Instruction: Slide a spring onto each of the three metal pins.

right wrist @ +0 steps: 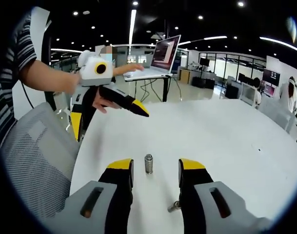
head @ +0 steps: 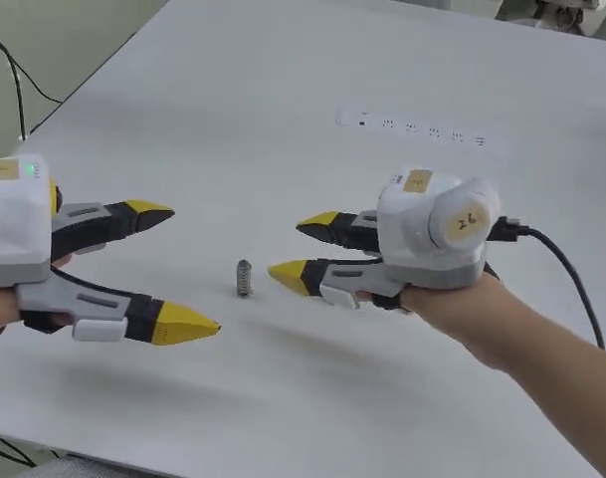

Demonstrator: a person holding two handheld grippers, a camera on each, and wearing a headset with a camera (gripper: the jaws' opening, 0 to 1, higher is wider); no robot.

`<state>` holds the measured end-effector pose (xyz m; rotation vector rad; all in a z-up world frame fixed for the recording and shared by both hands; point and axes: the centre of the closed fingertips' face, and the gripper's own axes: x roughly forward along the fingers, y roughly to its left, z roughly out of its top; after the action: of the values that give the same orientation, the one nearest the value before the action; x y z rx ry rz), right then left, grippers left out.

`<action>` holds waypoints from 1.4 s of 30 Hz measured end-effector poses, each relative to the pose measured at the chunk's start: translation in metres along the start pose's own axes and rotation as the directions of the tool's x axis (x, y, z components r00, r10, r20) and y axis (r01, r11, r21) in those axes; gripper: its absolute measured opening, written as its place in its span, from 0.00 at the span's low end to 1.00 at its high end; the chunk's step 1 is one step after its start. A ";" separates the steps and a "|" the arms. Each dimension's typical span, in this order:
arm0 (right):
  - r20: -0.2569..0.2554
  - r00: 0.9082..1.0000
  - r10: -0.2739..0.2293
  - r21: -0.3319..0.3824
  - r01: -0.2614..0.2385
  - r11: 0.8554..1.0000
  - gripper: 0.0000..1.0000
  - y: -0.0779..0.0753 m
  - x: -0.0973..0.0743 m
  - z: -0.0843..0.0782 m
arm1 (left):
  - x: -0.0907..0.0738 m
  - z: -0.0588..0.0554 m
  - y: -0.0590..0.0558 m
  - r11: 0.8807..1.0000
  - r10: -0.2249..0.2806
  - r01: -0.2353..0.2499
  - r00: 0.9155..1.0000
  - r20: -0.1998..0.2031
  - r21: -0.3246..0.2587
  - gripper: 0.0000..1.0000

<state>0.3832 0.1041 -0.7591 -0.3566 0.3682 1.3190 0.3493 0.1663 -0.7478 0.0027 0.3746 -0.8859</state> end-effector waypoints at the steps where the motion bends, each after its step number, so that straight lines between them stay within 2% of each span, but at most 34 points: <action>1: 0.000 1.000 -0.006 0.001 0.006 1.000 0.37 0.000 -0.005 -0.002 | 0.001 0.001 0.000 1.000 0.001 -0.001 1.000 0.002 0.003 0.94; 7: 0.021 0.999 -0.044 0.024 0.043 0.999 0.40 -0.006 -0.026 -0.009 | 0.003 0.006 0.001 1.000 0.004 -0.004 1.000 0.010 0.007 0.94; 21: 0.060 0.994 -0.093 0.062 0.089 0.994 0.52 -0.003 -0.071 -0.031 | 0.001 0.008 0.001 1.000 0.016 -0.017 1.000 0.020 0.006 0.96; 24: 0.087 0.991 -0.106 0.086 0.098 0.991 0.55 -0.002 -0.081 -0.033 | 0.002 0.011 -0.002 1.000 0.015 -0.015 1.000 0.027 0.007 0.97; 26: 0.127 0.984 -0.121 0.111 0.107 0.988 0.57 -0.002 -0.090 -0.033 | 0.002 0.012 -0.004 1.000 0.013 -0.013 0.999 0.029 0.008 0.97; 29: 0.122 0.983 -0.140 0.135 0.123 0.983 0.60 -0.004 -0.101 -0.046 | 0.001 0.010 -0.004 1.000 0.015 -0.015 0.999 0.028 0.005 0.97; 33: 0.133 0.979 -0.155 0.166 0.133 0.977 0.66 -0.002 -0.114 -0.053 | 0.001 0.009 -0.005 1.000 0.018 -0.018 0.999 0.030 0.003 0.97; 38: 0.146 0.969 -0.200 0.214 0.167 0.962 0.78 -0.007 -0.130 -0.065 | -0.002 0.006 -0.004 1.000 0.024 -0.024 0.999 0.029 -0.001 0.98; 42: 0.112 0.969 -0.218 0.211 0.191 0.959 0.89 -0.006 -0.135 -0.075 | -0.004 0.007 -0.006 1.000 0.024 -0.024 0.999 0.030 0.000 0.98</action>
<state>0.3568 -0.0480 -0.7637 -0.1323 0.3366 1.0853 0.3451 0.1644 -0.7397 -0.0052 0.3459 -0.8614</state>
